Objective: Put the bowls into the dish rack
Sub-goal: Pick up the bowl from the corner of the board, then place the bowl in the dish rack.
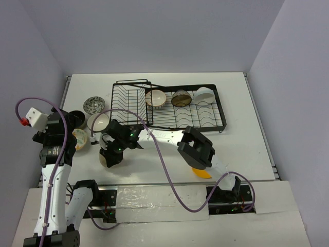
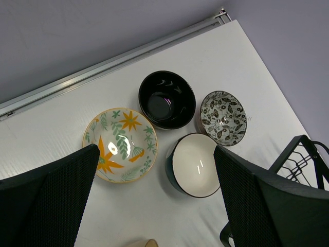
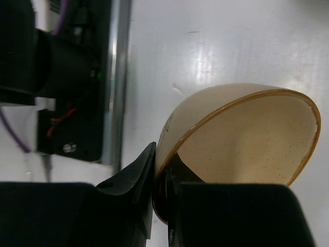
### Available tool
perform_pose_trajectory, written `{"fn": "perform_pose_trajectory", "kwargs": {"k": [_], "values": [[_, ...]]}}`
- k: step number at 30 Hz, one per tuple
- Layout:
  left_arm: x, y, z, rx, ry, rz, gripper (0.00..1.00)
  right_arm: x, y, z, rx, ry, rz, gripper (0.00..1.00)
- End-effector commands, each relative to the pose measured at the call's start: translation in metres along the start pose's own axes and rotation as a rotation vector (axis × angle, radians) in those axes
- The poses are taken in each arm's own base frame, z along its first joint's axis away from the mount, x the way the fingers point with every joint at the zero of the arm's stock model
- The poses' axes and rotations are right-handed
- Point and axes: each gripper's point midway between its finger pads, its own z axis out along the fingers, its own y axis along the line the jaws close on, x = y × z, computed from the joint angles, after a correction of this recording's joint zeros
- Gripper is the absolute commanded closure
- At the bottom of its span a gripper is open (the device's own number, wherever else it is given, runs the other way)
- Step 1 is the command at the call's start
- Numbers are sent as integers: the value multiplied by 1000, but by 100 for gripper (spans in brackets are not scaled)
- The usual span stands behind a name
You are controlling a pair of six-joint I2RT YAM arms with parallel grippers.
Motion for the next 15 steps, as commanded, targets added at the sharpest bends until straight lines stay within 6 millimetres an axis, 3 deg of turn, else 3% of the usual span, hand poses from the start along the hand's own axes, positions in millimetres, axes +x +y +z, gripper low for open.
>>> {"fn": "perform_pose_trajectory", "kwargs": {"k": [1, 9, 15], "values": [[-9, -8, -2, 42, -23, -15, 1, -64, 38, -44, -113, -179, -49, 100], [-9, -9, -3, 49, -24, -16, 2, -82, 53, -67, -179, -230, -43, 100], [-10, -9, -4, 51, -26, -15, 2, -115, 70, -118, -263, -356, -47, 100]]}}
